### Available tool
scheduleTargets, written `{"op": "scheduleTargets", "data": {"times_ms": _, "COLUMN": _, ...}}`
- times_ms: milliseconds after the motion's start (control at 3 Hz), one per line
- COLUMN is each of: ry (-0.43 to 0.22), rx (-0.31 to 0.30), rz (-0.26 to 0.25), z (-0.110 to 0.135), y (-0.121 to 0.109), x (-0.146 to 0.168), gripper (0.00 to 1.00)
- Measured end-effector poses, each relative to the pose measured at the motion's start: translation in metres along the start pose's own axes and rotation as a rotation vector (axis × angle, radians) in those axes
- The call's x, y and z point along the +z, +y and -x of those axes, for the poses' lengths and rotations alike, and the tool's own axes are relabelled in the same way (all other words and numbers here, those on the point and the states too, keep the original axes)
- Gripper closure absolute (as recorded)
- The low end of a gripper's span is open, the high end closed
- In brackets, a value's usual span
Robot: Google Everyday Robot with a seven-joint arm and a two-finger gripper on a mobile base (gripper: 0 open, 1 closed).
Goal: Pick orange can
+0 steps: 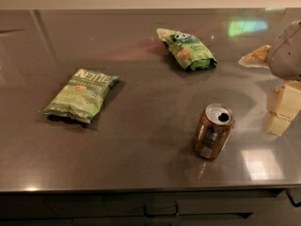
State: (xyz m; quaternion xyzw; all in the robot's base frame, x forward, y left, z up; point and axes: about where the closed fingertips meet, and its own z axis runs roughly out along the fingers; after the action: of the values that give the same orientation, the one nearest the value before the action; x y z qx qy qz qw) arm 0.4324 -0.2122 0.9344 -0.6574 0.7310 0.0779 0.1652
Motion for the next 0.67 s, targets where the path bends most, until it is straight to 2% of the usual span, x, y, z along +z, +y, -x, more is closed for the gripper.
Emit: {"op": "scheduleTargets", "data": {"times_ms": 667, "ry": -0.096, "rx": -0.058, "rz": 0.122, "z": 0.011, "y": 0.027, "x": 0.035, "gripper": 0.0}}
